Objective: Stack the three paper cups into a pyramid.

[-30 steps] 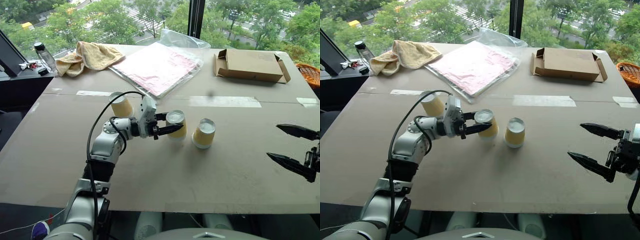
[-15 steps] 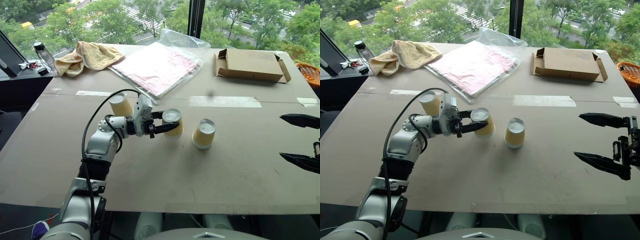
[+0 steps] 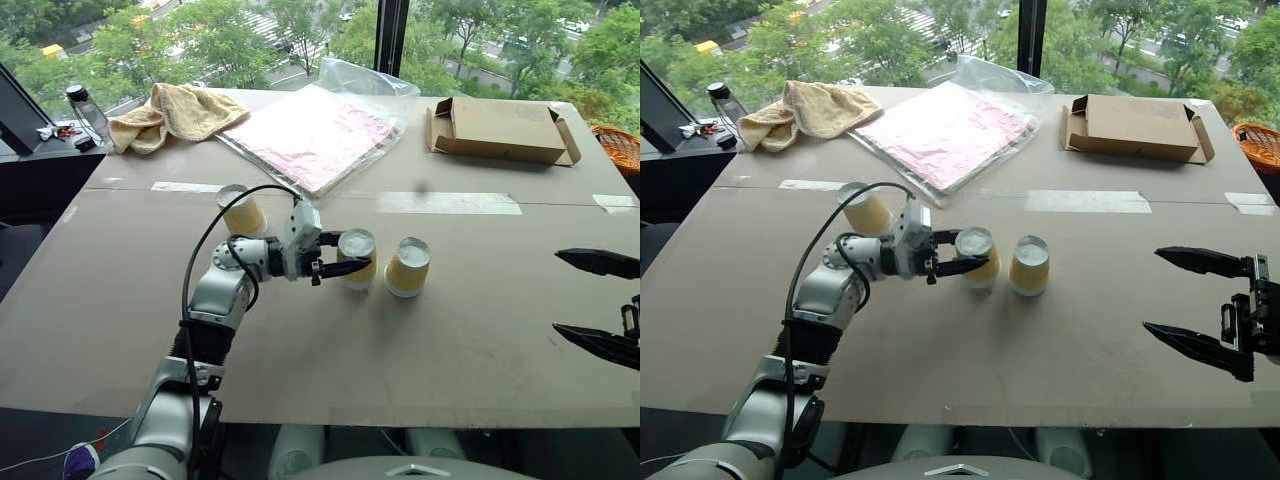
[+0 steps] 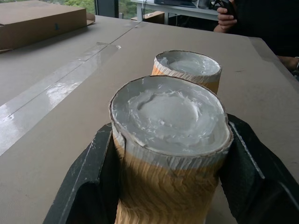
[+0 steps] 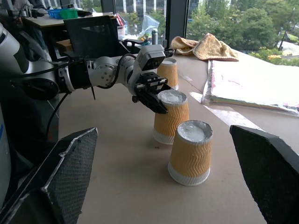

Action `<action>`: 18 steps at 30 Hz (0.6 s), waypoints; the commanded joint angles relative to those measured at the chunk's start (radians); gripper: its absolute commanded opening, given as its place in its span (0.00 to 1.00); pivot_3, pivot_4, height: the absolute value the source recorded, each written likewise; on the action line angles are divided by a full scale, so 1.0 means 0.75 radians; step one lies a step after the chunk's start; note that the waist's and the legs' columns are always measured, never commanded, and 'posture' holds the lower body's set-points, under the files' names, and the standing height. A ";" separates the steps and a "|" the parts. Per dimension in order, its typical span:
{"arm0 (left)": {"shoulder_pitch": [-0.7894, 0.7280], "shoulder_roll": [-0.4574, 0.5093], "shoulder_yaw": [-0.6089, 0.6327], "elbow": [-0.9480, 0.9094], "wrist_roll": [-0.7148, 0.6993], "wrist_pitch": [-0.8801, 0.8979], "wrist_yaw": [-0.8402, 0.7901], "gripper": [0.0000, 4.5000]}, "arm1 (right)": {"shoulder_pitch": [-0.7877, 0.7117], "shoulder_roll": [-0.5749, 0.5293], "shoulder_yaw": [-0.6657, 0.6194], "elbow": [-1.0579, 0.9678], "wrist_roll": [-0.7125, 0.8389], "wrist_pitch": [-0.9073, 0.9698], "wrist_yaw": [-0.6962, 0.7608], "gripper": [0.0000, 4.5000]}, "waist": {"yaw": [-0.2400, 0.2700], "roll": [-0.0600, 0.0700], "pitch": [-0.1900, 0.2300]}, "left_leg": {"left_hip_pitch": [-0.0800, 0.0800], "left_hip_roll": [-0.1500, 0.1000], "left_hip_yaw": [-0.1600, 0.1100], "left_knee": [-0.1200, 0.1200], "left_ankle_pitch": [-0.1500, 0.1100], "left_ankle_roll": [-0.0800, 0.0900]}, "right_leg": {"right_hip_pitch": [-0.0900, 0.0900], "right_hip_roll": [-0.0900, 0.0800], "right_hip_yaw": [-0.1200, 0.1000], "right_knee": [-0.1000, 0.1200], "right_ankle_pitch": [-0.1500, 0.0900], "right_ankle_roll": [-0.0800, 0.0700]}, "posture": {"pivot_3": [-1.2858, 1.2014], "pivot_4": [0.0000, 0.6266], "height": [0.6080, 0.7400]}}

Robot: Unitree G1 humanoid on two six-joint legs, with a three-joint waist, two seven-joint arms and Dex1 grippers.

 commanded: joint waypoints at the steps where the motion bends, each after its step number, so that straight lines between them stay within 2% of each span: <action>1: -0.010 -0.031 -0.021 0.026 0.040 -0.092 0.007 0.49 | 0.008 0.014 -0.073 -0.049 0.005 -0.020 -0.007 1.00 | 0.000 0.000 0.000 | 0.000 0.000 0.000 0.000 0.000 0.000 | 0.000 0.000 0.000 0.000 0.000 0.000 | 0.52 0.24 1.00; 9: -0.036 -0.077 -0.038 0.087 0.070 -0.162 0.016 0.49 | 0.032 0.022 -0.106 -0.066 0.004 -0.009 -0.011 1.00 | 0.002 0.000 0.000 | 0.000 0.000 0.000 0.000 0.000 0.000 | 0.000 0.000 0.000 0.000 0.000 0.000 | 0.52 0.24 1.00; 11: -0.040 -0.085 -0.037 0.091 0.069 -0.163 0.018 0.72 | 0.039 0.022 -0.112 -0.071 0.005 -0.006 -0.013 1.00 | 0.002 0.000 0.000 | 0.000 0.000 0.000 0.000 0.000 0.000 | 0.000 0.000 0.000 0.000 0.000 0.000 | 0.52 0.24 1.00; 14: -0.037 -0.097 -0.032 0.078 0.043 -0.133 0.006 0.98 | 0.049 0.017 -0.120 -0.077 0.007 0.000 -0.015 1.00 | 0.001 0.000 0.000 | 0.000 0.000 0.000 0.000 0.000 0.000 | 0.000 0.000 0.000 0.000 0.000 0.000 | 0.52 0.24 1.00; 18: -0.049 -0.101 0.022 0.042 -0.001 -0.096 0.041 0.99 | 0.051 0.007 -0.126 -0.081 0.017 0.009 -0.020 1.00 | 0.001 0.000 0.000 | 0.000 0.000 0.000 0.000 0.000 0.000 | 0.000 0.000 0.000 0.000 0.000 0.000 | 0.52 0.24 1.00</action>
